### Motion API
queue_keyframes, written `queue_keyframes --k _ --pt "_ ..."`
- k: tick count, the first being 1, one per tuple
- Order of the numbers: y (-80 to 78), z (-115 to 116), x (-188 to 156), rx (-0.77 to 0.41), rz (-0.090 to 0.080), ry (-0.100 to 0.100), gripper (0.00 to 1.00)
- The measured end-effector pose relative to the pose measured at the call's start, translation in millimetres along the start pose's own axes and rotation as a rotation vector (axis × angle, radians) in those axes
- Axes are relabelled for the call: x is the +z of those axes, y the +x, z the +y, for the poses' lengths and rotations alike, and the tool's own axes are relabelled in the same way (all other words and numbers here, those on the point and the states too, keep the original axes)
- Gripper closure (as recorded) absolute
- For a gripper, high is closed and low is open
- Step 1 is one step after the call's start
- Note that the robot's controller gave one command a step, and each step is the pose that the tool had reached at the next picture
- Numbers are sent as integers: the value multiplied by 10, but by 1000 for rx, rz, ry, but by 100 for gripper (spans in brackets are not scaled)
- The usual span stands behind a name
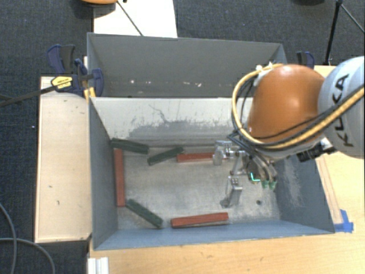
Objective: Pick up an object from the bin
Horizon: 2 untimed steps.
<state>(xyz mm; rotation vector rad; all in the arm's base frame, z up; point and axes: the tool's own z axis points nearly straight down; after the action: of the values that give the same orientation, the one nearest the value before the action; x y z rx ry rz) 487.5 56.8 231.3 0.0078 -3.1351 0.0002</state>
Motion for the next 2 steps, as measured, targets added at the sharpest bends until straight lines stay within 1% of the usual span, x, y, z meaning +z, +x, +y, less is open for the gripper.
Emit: queue_keyframes --k 1,2 --pt "-16 -3 -40 2 -8 -1 0" --pt "-18 -51 468 12 -16 -2 0"
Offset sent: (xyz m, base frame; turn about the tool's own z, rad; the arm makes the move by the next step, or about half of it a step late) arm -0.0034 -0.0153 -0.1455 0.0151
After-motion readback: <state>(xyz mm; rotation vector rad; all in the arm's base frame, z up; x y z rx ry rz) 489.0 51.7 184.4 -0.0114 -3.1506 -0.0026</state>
